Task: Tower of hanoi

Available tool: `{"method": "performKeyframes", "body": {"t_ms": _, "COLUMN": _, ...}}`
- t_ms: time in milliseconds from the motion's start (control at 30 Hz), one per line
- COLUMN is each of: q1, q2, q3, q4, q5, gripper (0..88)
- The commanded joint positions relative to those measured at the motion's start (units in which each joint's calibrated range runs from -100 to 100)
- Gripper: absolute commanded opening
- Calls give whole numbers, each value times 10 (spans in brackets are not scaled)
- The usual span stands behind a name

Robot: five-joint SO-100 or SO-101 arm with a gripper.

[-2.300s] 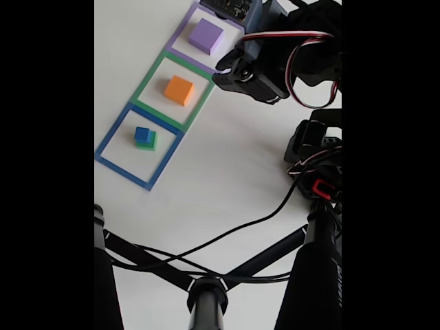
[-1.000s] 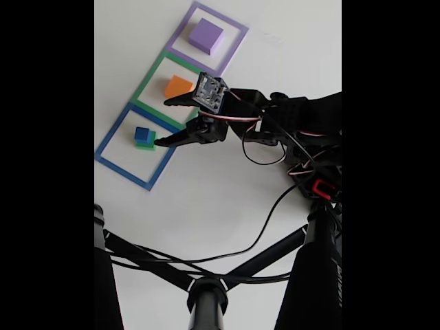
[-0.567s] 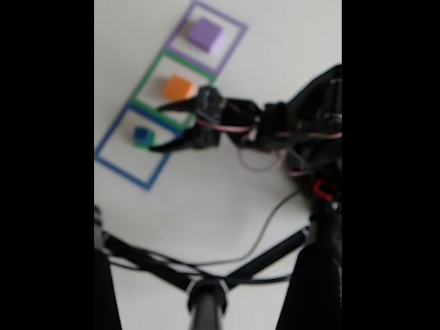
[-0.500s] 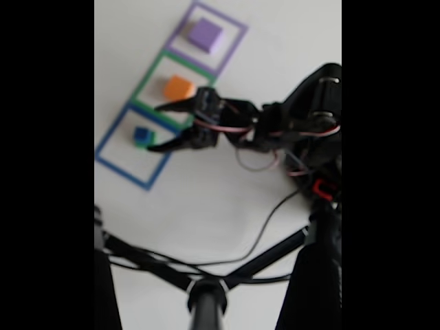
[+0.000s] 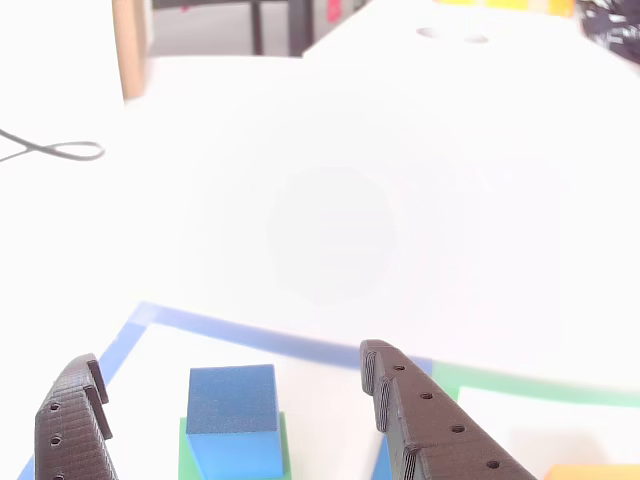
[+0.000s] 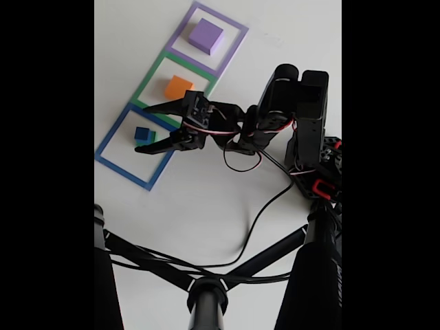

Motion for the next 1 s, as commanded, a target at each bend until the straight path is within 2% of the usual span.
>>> {"method": "performKeyframes", "body": {"t_ms": 0, "q1": -11, "q2": 15, "q3": -20, "q4": -30, "q5": 0, "gripper": 290}}
{"method": "performKeyframes", "body": {"t_ms": 967, "q1": -29, "q2": 102, "q3": -59, "q4": -71, "q5": 0, "gripper": 282}}
